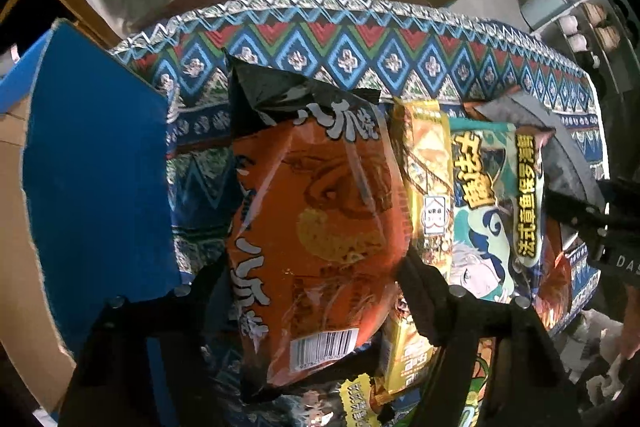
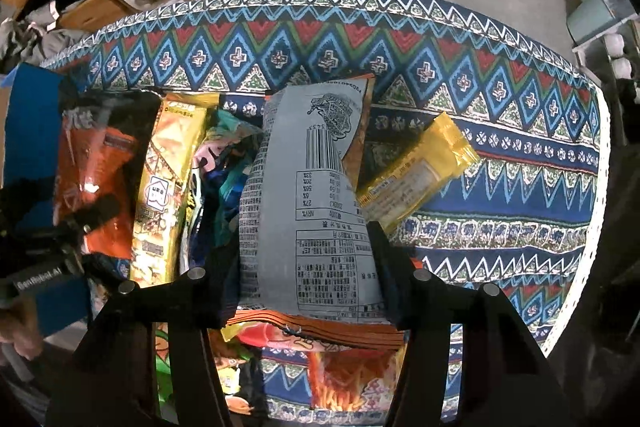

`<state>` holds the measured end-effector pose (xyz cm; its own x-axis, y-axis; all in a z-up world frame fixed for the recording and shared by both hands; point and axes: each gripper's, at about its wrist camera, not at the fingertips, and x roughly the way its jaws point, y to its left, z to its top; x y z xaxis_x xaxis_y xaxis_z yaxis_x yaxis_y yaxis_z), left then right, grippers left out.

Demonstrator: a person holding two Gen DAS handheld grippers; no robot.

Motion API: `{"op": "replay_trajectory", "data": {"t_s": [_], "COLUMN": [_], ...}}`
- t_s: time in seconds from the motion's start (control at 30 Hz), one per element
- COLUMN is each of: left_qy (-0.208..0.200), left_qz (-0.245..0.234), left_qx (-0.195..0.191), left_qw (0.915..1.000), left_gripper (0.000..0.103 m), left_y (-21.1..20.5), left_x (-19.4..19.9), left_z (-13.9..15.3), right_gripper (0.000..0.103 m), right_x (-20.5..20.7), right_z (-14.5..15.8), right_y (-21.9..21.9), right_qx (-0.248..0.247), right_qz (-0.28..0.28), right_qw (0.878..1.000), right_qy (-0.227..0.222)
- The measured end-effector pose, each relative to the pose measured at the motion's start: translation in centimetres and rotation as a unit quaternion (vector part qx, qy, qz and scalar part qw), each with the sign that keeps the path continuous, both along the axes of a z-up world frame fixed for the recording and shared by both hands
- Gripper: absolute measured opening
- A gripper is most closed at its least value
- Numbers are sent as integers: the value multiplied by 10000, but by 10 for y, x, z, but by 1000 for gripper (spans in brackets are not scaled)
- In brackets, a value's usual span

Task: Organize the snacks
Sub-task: 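Grasp the orange chip bag with the left tool while the right tool grasps the white-grey bag, then lift both bags and carry them over the open cardboard box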

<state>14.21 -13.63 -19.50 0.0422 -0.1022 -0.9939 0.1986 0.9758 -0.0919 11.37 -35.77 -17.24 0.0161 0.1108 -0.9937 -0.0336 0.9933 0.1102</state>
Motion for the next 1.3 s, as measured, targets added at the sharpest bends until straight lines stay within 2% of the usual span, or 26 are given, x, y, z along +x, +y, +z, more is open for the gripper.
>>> {"op": "replay_trajectory", "data": {"t_s": [0.17, 0.2, 0.27, 0.33, 0.4, 0.47, 0.53, 0.8, 1.03, 1.3], "left_qy": [-88, -114, -149, -133, -135, -198, -260, -400, -743, -1047], "left_qz": [-149, -208, -340, -406, -404, -413, -408, -360, -427, -390], "left_qx": [31, 69, 161, 226, 248, 272, 218, 61, -29, -82], "left_qw": [9998, 9997, 9992, 9988, 9988, 9986, 9986, 9985, 9963, 9937], "left_gripper": [70, 70, 70, 69, 67, 55, 52, 50, 50, 50], "left_y": [-4, -7, -13, -15, -14, -13, -12, -7, -7, -1], "left_x": [5, 6, 6, 6, 6, 6, 5, -2, -11, -23], "left_z": [2, 1, 0, -3, -6, -5, -2, 13, 45, 81], "right_gripper": [56, 61, 61, 58, 52, 49, 48, 47, 47, 47], "right_x": [1, 2, 4, 3, 3, 2, 1, -6, -13, -21], "right_z": [-11, -17, -22, -23, -22, -21, -20, 8, 42, 81], "right_y": [11, 17, 29, 37, 40, 42, 41, 19, 11, 11], "right_qx": [-205, -274, -488, -711, -727, -740, -735, -530, -429, -509], "right_qz": [109, 164, 339, 475, 489, 466, 461, 221, 16, 66], "right_qw": [9997, 9994, 9982, 9963, 9960, 9957, 9957, 9966, 9951, 9900], "right_qy": [50, 95, 21, -124, -195, -297, -338, -591, -888, -1318]}}
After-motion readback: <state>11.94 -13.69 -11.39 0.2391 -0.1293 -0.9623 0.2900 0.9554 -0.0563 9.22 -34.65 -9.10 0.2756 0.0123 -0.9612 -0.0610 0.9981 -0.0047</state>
